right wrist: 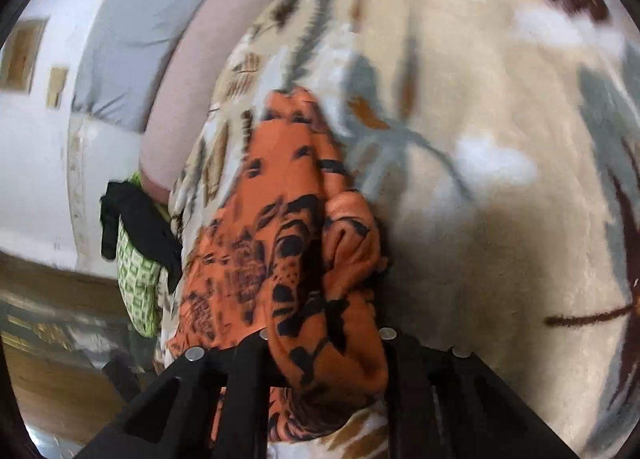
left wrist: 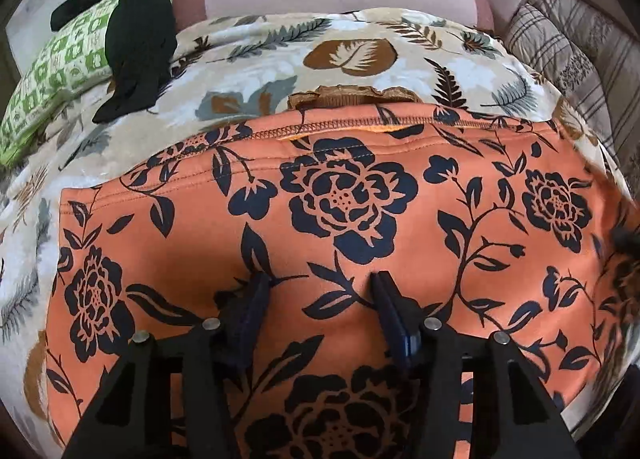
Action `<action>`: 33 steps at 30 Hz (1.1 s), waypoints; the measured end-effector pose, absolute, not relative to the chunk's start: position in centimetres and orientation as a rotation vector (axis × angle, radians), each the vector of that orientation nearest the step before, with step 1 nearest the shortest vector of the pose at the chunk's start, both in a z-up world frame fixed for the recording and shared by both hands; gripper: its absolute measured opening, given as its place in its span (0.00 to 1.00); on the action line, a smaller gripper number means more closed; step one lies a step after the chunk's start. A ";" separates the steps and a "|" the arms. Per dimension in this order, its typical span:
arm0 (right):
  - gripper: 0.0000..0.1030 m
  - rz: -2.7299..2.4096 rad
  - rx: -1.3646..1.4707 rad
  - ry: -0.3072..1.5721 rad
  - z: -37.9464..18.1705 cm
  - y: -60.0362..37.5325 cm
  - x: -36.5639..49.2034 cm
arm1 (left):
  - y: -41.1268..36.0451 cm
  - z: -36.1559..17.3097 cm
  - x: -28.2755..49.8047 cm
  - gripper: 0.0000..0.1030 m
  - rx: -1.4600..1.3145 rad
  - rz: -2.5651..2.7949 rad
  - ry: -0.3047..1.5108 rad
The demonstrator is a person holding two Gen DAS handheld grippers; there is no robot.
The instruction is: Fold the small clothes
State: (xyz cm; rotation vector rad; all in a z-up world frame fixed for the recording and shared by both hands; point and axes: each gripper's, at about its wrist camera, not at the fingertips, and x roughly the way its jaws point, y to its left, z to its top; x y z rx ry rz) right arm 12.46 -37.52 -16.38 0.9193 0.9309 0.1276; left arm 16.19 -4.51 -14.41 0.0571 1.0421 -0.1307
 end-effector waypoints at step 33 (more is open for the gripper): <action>0.79 0.562 0.331 0.998 -8.3 -8.2 10.2 | 16.4 -9.0 3.5 0.69 -0.772 -0.211 0.839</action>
